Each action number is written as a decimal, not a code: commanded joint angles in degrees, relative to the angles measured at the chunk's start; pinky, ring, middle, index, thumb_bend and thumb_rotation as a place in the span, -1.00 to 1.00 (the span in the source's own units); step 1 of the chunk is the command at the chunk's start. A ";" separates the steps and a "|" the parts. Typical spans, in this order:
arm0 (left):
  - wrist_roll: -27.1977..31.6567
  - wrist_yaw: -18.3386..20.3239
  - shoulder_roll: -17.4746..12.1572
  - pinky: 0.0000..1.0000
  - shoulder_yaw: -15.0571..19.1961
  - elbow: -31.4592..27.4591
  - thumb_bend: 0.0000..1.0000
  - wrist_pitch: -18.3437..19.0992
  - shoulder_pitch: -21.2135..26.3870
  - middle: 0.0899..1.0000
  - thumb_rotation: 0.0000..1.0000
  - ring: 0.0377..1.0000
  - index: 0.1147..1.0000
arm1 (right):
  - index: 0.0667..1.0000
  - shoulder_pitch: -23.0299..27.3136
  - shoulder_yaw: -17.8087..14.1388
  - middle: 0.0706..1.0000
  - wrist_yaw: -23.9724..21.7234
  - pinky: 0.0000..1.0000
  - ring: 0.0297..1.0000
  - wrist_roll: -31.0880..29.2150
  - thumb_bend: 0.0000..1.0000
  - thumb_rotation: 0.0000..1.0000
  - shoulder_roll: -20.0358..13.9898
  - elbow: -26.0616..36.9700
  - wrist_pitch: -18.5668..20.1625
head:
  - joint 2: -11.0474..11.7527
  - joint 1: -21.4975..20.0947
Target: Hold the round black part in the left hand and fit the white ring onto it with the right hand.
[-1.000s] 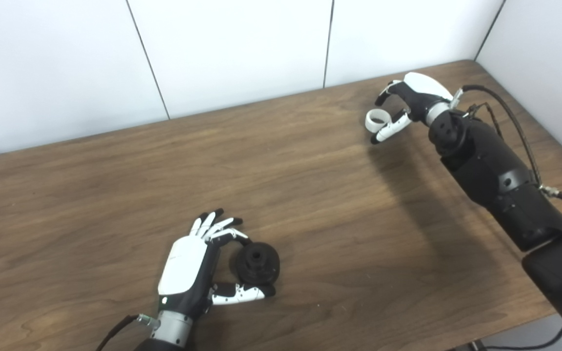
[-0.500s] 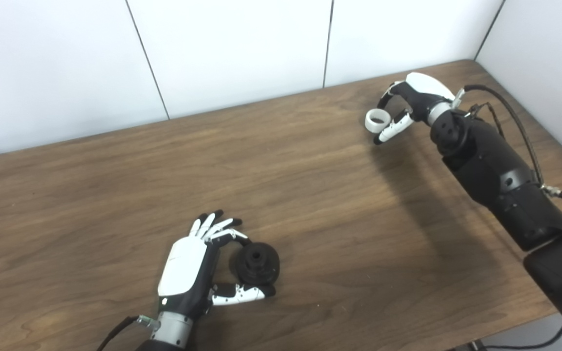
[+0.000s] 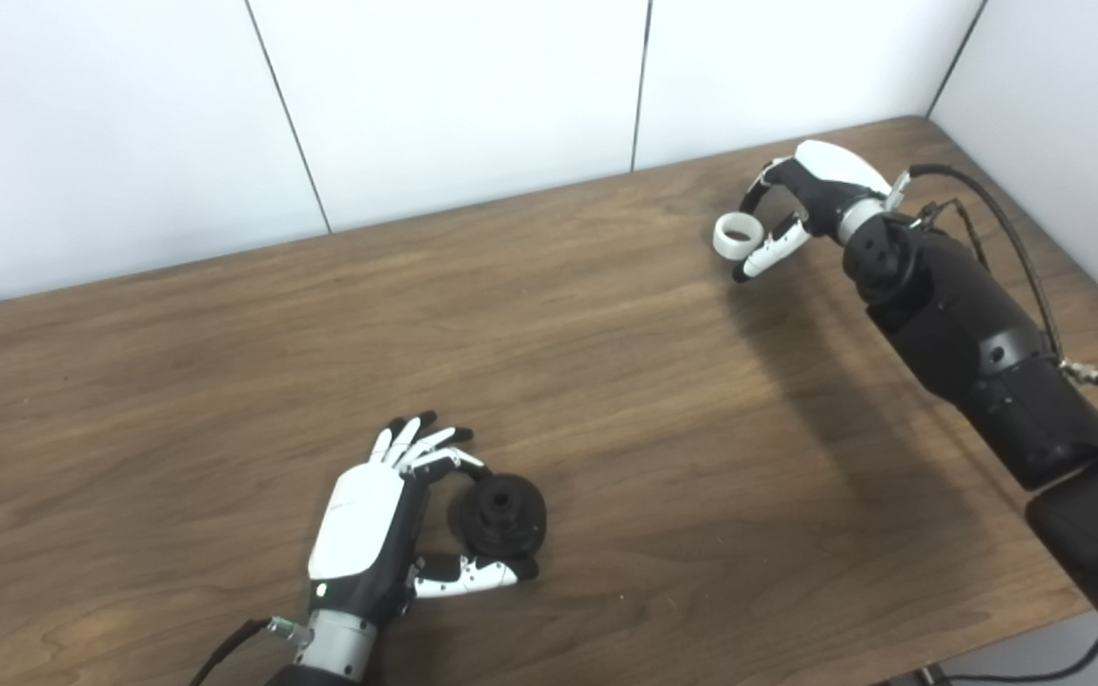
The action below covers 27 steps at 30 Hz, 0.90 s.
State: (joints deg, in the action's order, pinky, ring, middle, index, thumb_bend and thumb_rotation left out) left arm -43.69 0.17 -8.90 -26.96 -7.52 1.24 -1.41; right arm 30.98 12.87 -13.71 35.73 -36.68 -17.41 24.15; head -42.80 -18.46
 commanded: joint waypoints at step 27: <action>-2.10 3.37 -1.25 1.00 -1.74 0.00 0.05 2.13 -2.65 0.62 -0.88 0.91 -0.17 | 0.23 3.22 -0.09 0.82 1.32 0.98 0.94 1.74 0.57 -0.55 -0.65 1.29 -1.90 | -0.55 0.32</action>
State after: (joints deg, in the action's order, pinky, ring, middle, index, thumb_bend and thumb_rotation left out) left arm -43.95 0.21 -8.99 -27.45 -8.26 1.81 -1.94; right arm 31.00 13.47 -13.71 37.02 -36.23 -17.39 23.93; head -43.33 -18.11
